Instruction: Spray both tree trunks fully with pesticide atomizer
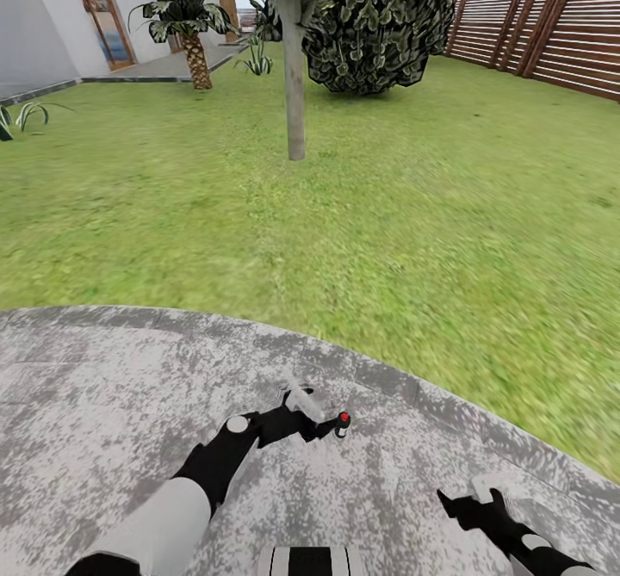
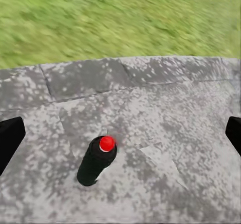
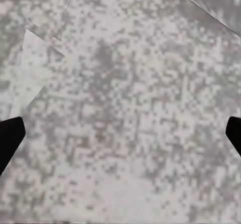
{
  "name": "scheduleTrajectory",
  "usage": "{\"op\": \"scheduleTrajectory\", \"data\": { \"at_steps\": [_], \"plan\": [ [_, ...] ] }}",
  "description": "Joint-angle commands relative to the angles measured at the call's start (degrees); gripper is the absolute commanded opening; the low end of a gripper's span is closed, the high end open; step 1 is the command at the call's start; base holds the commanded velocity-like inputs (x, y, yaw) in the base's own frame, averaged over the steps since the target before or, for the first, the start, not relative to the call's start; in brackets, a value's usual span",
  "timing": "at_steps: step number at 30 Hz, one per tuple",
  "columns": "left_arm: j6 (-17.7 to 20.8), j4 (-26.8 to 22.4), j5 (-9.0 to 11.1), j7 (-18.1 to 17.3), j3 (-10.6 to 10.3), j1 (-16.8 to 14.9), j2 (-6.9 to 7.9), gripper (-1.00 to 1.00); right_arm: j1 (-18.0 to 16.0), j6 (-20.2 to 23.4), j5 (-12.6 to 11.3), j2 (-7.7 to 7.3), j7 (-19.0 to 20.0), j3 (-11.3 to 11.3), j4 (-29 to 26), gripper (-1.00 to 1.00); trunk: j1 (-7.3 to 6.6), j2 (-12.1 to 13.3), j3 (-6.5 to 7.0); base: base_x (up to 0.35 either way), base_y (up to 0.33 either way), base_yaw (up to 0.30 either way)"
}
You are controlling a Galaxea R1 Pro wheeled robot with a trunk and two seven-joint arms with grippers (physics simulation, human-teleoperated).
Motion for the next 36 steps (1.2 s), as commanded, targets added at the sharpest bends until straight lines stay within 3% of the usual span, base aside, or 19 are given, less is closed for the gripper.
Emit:
{"op": "scheduleTrajectory", "data": {
  "at_steps": [1, 2, 3, 11, 14, 17, 21, 36],
  "plan": [
    [-0.61, 0.41, -0.14, -0.40, -0.93, -0.06, 0.00, 1.00, 0.00, -0.03, -0.02, -0.09, 0.80, 0.06, 0.00, 1.00, 0.00, 0.00, 0.00, 0.000, 0.000, 0.000],
    [-2.25, 1.22, -0.44, -1.86, -3.08, -0.14, 0.00, 1.00, 0.00, -0.17, 0.02, -0.20, 2.22, 0.28, 0.00, 1.00, 0.00, 0.00, 0.00, 0.000, 0.000, 0.000],
    [-2.93, 1.50, -0.56, -2.91, -3.93, -0.17, 0.00, 1.00, 0.00, -0.27, 0.01, -0.28, 2.73, 0.37, 0.00, 1.00, 0.00, 0.00, 0.00, 0.000, 0.000, 0.000],
    [-4.10, 1.99, -0.34, -4.94, -5.04, -0.23, 0.00, 1.00, 0.00, -0.19, 0.07, -0.63, 3.52, 0.62, 0.00, 1.00, 0.00, 0.00, 0.00, 0.000, 0.000, 0.000],
    [-6.25, 1.64, -0.27, -4.93, -3.99, -0.23, 0.00, 1.00, 0.00, -0.33, 0.02, -0.61, 3.53, 0.62, 0.00, 1.00, 0.00, 0.00, 0.00, 0.000, 0.000, 0.000],
    [-11.87, 1.43, -0.24, -4.71, -0.77, -0.23, 0.29, 1.00, 0.00, -0.40, 0.03, -0.54, 3.53, 0.67, 0.00, 1.00, 0.00, 0.00, 0.00, 0.000, 0.000, 0.000],
    [-15.15, 1.45, -0.34, -4.55, 3.25, -0.23, 1.09, 1.00, 0.00, -0.44, 0.00, -0.60, 2.72, 0.57, 0.00, 1.00, 0.00, 0.00, 0.00, 0.000, 0.000, 0.000],
    [-16.13, 1.96, -0.66, -4.52, 4.33, -0.23, 1.11, 1.00, 0.00, -0.35, -0.01, -0.08, -0.44, 0.60, 0.07, 1.00, 0.00, 0.00, 0.00, 0.014, 0.000, -0.001]
  ]
}}
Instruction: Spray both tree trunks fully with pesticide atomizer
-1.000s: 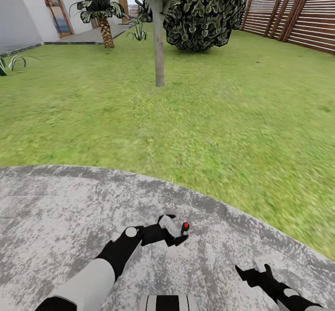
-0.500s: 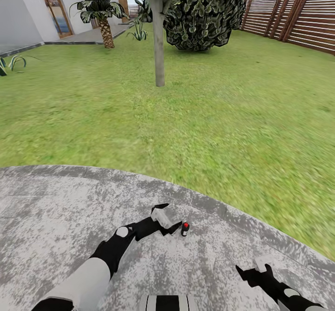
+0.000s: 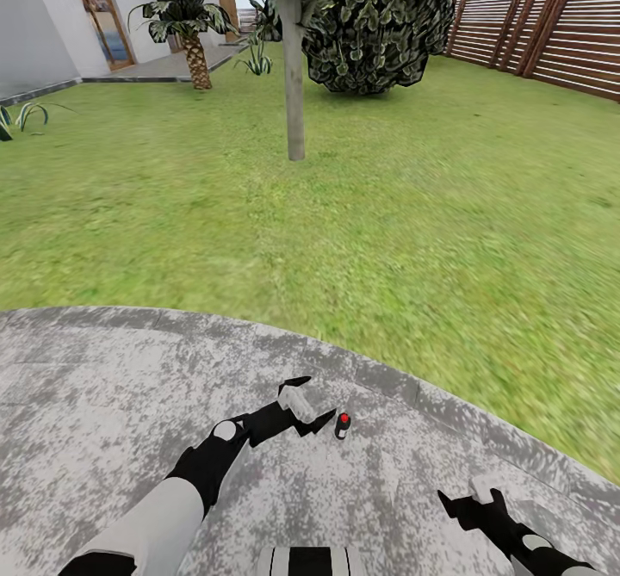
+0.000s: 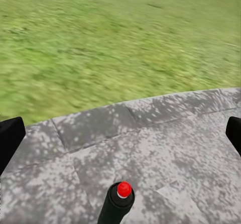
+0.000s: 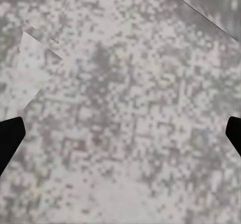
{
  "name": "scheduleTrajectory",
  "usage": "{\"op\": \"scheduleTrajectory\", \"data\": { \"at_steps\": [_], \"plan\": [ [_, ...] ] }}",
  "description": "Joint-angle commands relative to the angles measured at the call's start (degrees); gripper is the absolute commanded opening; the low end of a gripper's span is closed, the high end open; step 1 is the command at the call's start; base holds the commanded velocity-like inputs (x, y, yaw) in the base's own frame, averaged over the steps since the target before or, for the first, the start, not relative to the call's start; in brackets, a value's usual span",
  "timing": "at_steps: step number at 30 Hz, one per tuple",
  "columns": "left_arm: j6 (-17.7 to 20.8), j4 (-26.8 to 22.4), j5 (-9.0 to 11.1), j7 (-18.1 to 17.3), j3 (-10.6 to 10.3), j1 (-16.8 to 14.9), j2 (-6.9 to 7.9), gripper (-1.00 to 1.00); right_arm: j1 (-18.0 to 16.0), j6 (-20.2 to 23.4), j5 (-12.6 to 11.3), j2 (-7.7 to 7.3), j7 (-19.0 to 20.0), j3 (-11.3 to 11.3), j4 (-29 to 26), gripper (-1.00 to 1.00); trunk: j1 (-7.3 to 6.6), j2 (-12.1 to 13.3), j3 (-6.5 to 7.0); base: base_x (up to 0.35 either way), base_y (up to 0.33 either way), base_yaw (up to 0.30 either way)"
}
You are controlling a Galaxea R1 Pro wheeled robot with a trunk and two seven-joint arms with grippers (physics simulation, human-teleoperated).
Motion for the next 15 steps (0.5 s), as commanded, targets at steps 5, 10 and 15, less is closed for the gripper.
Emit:
{"op": "scheduleTrajectory", "data": {
  "at_steps": [5, 10, 15],
  "plan": [
    [-0.05, 0.03, 0.00, 0.00, 0.00, 0.00, 0.01, 1.00, 0.00, 0.00, 0.00, 0.01, -0.06, -0.03, 0.01, 1.00, 0.00, 0.00, 0.08, 0.014, 0.000, -0.109],
    [-0.06, 0.05, -0.01, -0.02, 0.00, 0.00, 0.01, 1.00, 0.00, 0.00, 0.00, 0.01, -0.06, -0.07, 0.01, 1.00, 0.00, 0.00, 0.23, 0.003, 0.000, -0.241],
    [-0.06, 0.10, -0.01, -0.03, -0.01, 0.00, 0.01, 1.00, 0.00, 0.00, 0.00, 0.01, -0.07, -0.09, 0.01, 1.00, 0.00, 0.00, 0.38, 0.001, 0.000, -0.233]
  ]
}}
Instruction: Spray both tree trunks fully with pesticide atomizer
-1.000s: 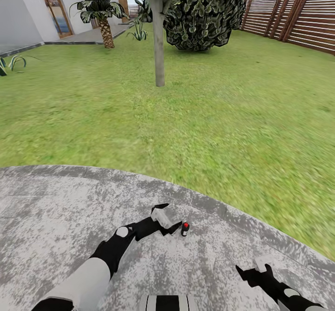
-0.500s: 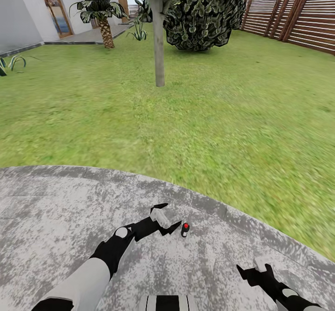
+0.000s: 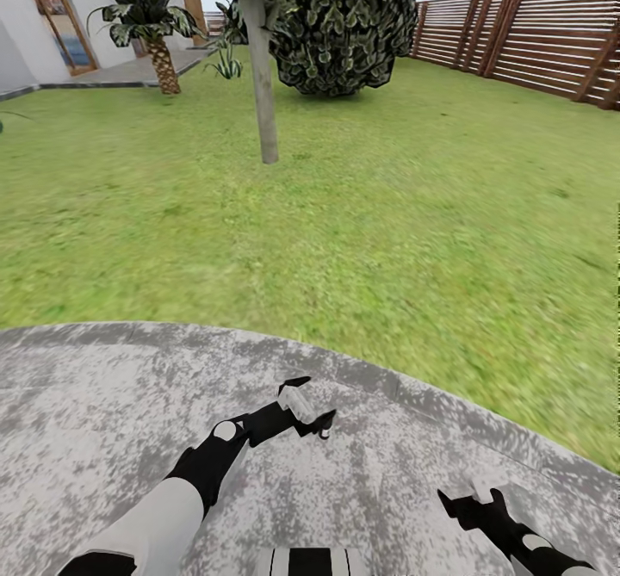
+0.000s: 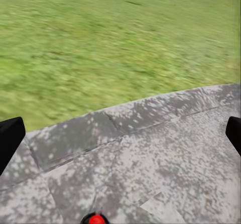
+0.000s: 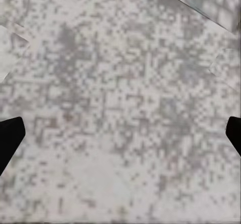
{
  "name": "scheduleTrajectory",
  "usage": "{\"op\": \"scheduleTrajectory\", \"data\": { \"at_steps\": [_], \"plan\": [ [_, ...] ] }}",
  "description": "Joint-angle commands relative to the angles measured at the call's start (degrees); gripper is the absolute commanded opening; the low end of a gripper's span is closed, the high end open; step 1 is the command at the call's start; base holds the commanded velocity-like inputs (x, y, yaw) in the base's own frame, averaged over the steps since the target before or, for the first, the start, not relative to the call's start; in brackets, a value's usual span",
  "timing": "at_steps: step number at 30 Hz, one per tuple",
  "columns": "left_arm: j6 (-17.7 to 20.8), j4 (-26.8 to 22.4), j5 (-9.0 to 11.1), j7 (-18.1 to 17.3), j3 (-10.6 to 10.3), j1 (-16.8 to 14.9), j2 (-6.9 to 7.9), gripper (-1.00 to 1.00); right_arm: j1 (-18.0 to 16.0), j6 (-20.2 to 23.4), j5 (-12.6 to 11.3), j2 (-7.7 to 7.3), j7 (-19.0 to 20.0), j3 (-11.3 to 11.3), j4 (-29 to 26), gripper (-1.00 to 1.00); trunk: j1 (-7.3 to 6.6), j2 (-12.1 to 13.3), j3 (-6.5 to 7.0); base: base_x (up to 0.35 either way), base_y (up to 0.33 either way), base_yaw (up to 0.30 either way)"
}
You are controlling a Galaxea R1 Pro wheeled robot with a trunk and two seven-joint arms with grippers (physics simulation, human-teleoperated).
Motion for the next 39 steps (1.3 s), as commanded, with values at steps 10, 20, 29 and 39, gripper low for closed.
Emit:
{"op": "scheduleTrajectory", "data": {
  "at_steps": [10, 20, 29, 39],
  "plan": [
    [0.04, 0.02, 0.00, -0.03, 0.00, 0.00, 0.00, 1.00, 0.00, 0.00, 0.00, 0.00, 0.00, -0.01, -0.01, 1.00, 0.00, 0.00, 0.04, 0.000, 0.067, -0.033],
    [0.00, 0.02, -0.07, -0.01, 0.00, 0.00, 0.00, 1.00, 0.00, 0.00, 0.00, 0.00, 0.00, -0.01, 0.01, 1.00, 0.00, 0.00, 0.04, 0.022, 0.018, -0.001],
    [0.08, 0.02, -0.15, 0.04, 0.00, 0.00, -0.02, 1.00, 0.00, -0.06, 0.00, 0.00, 0.00, -0.01, 0.01, 1.00, 0.00, 0.00, 0.08, 0.092, -0.033, -0.013],
    [0.03, 0.02, -0.10, 0.04, 0.00, 0.00, 0.00, 1.00, 0.00, -0.05, 0.00, -0.03, 0.04, -0.01, -0.04, 1.00, 0.00, 0.00, 0.47, 0.013, -0.005, -0.131]
  ]
}}
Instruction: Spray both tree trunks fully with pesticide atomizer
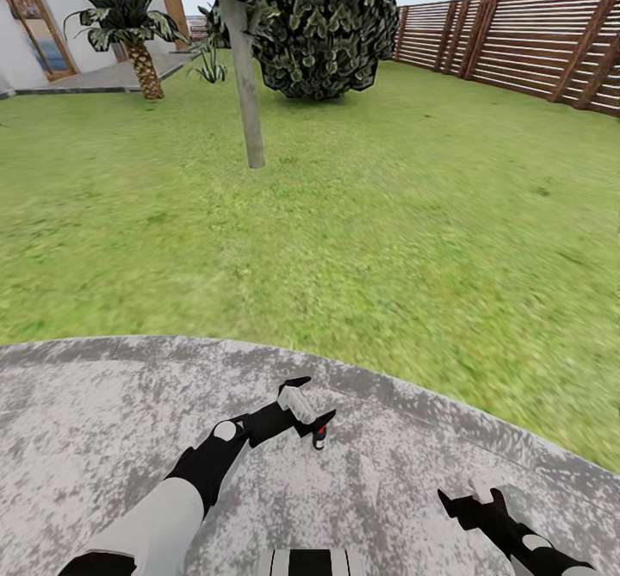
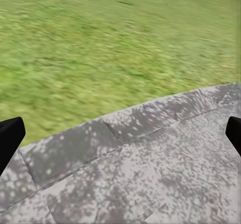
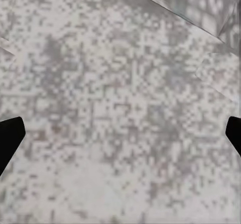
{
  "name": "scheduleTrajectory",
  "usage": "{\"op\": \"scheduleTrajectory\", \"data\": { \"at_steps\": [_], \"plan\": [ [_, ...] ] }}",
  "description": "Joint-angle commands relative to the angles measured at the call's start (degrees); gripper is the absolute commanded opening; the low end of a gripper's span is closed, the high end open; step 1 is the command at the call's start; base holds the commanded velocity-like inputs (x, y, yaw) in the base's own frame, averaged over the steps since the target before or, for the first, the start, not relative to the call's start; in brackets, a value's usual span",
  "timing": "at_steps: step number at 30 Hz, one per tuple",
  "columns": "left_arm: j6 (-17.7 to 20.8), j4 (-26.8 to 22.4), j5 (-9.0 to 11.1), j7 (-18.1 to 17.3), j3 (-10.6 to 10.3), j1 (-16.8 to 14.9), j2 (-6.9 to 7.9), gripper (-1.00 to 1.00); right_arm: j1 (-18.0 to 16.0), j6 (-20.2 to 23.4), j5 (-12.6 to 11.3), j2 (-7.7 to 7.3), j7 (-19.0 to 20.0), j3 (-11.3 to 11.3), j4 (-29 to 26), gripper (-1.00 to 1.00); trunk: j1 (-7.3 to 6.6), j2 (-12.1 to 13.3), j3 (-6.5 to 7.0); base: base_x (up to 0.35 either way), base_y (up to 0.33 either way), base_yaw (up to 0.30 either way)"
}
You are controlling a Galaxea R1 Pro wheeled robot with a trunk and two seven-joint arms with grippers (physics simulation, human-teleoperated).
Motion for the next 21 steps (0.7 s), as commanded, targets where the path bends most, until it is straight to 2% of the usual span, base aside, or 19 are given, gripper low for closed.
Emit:
{"op": "scheduleTrajectory", "data": {
  "at_steps": [1, 12, 16, 19, 21],
  "plan": [
    [-0.02, 0.41, -0.03, 0.01, 0.00, 0.00, 0.00, 1.00, 0.00, 0.06, 0.00, -0.06, 0.05, 0.00, -0.02, 1.00, 0.00, 0.00, 0.01, 0.001, 0.000, -0.018],
    [-1.47, 1.76, 0.02, 0.70, -0.14, 0.00, -0.28, 1.00, 0.00, -0.05, -0.01, -0.06, 0.07, -0.05, -0.02, 1.00, 0.00, 0.00, 0.01, 0.000, 0.000, -0.001],
    [-1.38, 5.60, -0.06, 8.80, -0.60, 0.00, -0.62, 1.00, 0.00, -0.04, 0.00, -0.06, 0.00, -0.08, -0.02, 1.00, 0.00, 0.00, 0.01, 0.000, 0.000, 0.000],
    [-1.29, 7.21, -0.16, 12.07, -0.92, 0.00, -0.96, 1.00, 0.00, -0.04, 0.00, -0.06, -0.03, -0.09, 0.01, 1.00, 0.00, 0.00, 0.01, 0.000, 0.000, 0.000],
    [-0.96, 7.56, -0.20, 12.66, -1.00, 0.00, -1.07, 1.00, 0.00, -0.02, 0.00, -0.03, -0.03, -0.07, 0.03, 1.00, 0.00, 0.00, 0.01, 0.000, 0.000, 0.000]
  ]
}}
